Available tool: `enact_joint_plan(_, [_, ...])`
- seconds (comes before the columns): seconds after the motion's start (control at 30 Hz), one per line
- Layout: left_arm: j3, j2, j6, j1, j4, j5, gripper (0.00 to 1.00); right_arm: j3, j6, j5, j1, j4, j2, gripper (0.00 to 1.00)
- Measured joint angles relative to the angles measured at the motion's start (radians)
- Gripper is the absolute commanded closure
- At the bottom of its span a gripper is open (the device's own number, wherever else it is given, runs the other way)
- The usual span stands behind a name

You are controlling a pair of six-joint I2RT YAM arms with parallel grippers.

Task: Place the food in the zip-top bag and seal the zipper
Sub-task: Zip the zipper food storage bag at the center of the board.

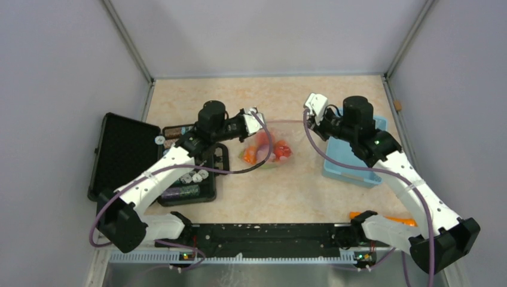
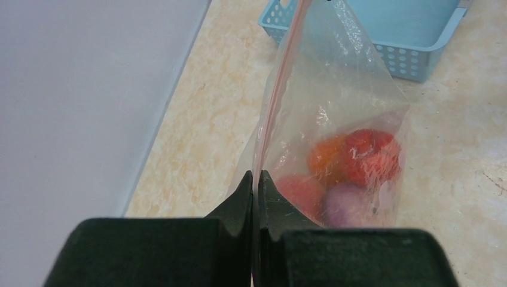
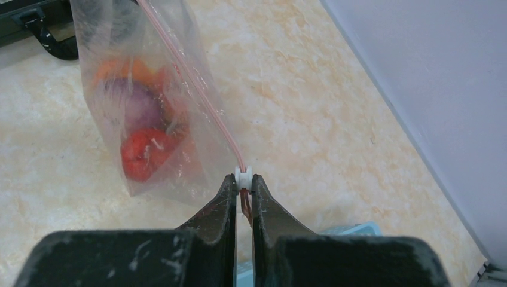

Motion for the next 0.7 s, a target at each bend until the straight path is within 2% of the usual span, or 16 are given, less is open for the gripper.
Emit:
enact_joint_plan(0.07, [-0.005, 0.0, -0.004, 0.0, 0.013, 0.0, 1.0, -0.013, 0.01, 0.005, -0.005, 0.016, -0.008, 1.0])
enact_joint_plan(0.1, [-0.005, 0.0, -0.006, 0.0, 0.017, 0.0, 0.92, -0.014, 0.013, 0.005, -0.006, 0.018, -0.01, 0.99])
enact_joint_plan(0.17, [-0.005, 0.0, -0.01, 0.0, 0.023, -0.001, 0.43, -0.018, 0.021, 0.005, -0.01, 0.031, -0.012, 0.72])
enact_joint_plan(0.23, [-0.005, 0.0, -0.015, 0.003, 0.028, -0.01, 0.35, -0.021, 0.038, 0.023, -0.019, 0.035, -0.019, 0.51])
enact_joint_plan(0.3, [-0.008, 0.0, -0.042, 0.013, 0.045, -0.021, 0.19, -0.04, 0.058, 0.032, -0.036, 0.053, -0.036, 0.38])
enact_joint_plan(0.4, [-0.024, 0.0, -0.077, 0.021, 0.088, -0.033, 0.15, -0.078, 0.09, 0.021, -0.045, 0.097, -0.073, 0.34])
enact_joint_plan(0.43, [-0.031, 0.0, -0.091, 0.021, 0.104, -0.035, 0.06, -0.087, 0.099, 0.013, -0.045, 0.111, -0.085, 0.34])
enact_joint_plan(0.47, [-0.034, 0.0, -0.099, 0.021, 0.111, -0.035, 0.02, -0.096, 0.108, 0.0, -0.045, 0.126, -0.097, 0.34])
enact_joint_plan(0.7, [-0.035, -0.001, -0.15, 0.021, 0.169, -0.07, 0.01, -0.112, 0.171, -0.024, -0.045, 0.218, -0.161, 0.33])
